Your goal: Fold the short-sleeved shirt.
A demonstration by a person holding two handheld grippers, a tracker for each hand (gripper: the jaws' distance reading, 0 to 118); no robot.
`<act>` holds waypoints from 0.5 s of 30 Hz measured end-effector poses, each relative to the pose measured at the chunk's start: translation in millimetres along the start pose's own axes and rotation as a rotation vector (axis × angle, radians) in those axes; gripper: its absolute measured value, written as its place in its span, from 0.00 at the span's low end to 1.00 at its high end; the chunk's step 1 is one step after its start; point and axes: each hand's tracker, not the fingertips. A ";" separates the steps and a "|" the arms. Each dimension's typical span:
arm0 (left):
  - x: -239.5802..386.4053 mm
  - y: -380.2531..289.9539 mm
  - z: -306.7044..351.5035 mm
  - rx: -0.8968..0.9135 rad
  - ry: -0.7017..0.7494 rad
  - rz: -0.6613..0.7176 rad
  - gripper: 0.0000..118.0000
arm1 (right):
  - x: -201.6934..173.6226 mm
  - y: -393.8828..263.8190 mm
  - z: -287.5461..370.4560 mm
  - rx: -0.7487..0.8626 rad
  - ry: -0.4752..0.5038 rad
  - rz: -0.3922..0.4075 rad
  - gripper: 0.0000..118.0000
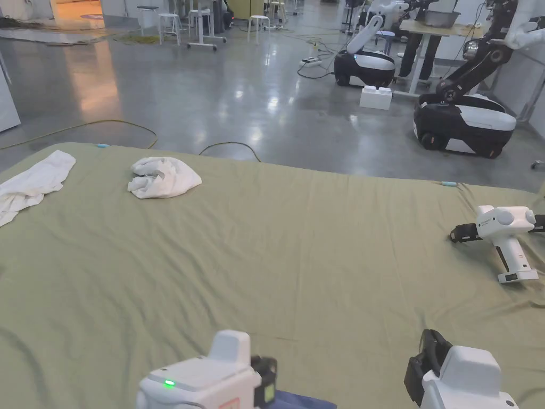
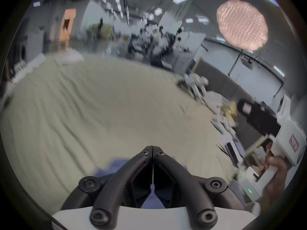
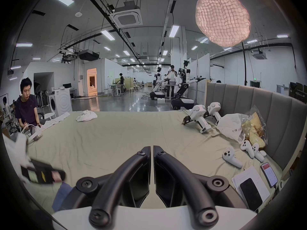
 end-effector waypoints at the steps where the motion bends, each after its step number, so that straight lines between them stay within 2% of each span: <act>1: -5.6 8.3 9.3 0.076 0.054 -0.022 0.01 | -3.3 1.8 -0.9 0.013 0.000 0.008 0.01; 4: -21.3 26.0 32.3 0.244 0.164 -0.064 0.01 | -13.2 8.7 -2.2 0.060 -0.001 0.020 0.01; 10: -28.1 41.2 63.3 0.478 0.380 -0.246 0.01 | -26.3 31.6 -1.6 0.166 -0.019 0.011 0.01; 15: -36.7 42.5 77.5 0.572 0.461 -0.206 0.01 | -31.0 44.4 1.8 0.224 -0.034 0.010 0.01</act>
